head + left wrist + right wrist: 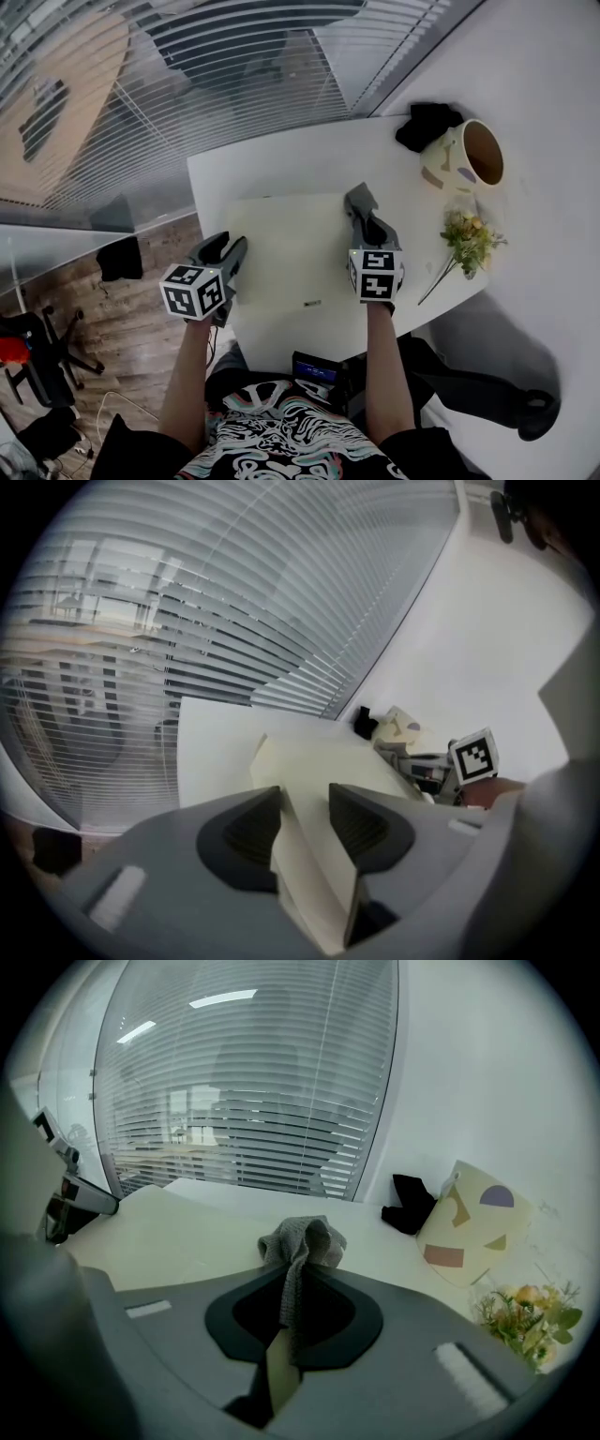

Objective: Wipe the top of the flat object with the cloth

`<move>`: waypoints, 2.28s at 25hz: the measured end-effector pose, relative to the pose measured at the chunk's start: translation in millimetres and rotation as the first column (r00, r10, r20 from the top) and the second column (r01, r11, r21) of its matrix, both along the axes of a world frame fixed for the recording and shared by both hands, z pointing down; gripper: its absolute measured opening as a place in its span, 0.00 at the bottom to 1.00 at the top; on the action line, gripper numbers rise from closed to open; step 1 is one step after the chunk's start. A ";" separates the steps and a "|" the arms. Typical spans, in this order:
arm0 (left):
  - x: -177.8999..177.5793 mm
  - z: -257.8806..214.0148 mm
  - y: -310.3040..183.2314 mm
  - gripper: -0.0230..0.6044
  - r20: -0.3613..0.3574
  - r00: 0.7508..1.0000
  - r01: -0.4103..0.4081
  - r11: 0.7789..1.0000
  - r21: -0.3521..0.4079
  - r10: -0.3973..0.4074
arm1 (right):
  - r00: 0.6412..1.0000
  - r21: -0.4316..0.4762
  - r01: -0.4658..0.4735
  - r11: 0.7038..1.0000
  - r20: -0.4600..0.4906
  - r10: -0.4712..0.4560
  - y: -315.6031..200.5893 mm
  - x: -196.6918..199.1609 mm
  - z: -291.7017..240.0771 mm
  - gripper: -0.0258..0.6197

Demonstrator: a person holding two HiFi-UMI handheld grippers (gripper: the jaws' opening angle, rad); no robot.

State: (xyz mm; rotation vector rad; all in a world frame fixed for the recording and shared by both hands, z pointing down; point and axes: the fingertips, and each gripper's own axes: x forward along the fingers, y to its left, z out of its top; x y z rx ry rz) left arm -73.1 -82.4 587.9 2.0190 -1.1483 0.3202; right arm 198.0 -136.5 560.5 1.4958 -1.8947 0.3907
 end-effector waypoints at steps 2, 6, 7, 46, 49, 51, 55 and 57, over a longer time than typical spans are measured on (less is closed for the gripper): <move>-0.2 0.1 -1.3 0.36 -0.003 1.000 0.004 1.000 0.000 -0.004 | 1.000 -0.004 -0.005 1.000 0.010 0.005 -1.9 -0.8 0.0 0.06; 1.4 0.8 -0.4 0.36 -0.017 1.000 0.009 1.000 0.002 -0.009 | 1.000 -0.016 -0.014 1.000 0.015 0.014 -1.9 0.3 1.2 0.06; 1.2 1.4 0.9 0.36 -0.021 1.000 0.014 1.000 0.002 -0.013 | 1.000 -0.018 -0.015 1.000 0.014 0.015 -1.0 0.3 1.9 0.06; -2.9 4.0 0.8 0.37 -0.098 0.992 0.078 0.997 0.008 -0.077 | 0.999 -0.072 0.013 0.997 0.040 -0.010 -3.6 -41.7 5.0 0.06; -3.5 3.9 1.0 0.37 -0.106 0.991 0.088 0.996 0.004 -0.087 | 0.999 -0.067 0.025 0.997 0.037 -0.022 -3.0 -46.2 4.6 0.06; -3.7 3.7 0.4 0.37 -0.109 0.990 0.093 0.996 0.005 -0.092 | 0.999 -0.064 0.033 0.997 0.032 -0.031 -3.0 -48.7 5.0 0.06; -2.4 3.5 -0.2 0.37 -0.110 0.989 0.099 0.995 0.009 -0.098 | 0.999 -0.067 0.041 0.997 0.038 -0.039 -2.5 -53.4 4.3 0.06; -3.5 4.3 -0.2 0.37 -0.110 0.989 0.104 0.995 0.009 -0.102 | 0.998 -0.070 0.044 0.997 0.043 -0.041 -1.7 -59.0 4.1 0.06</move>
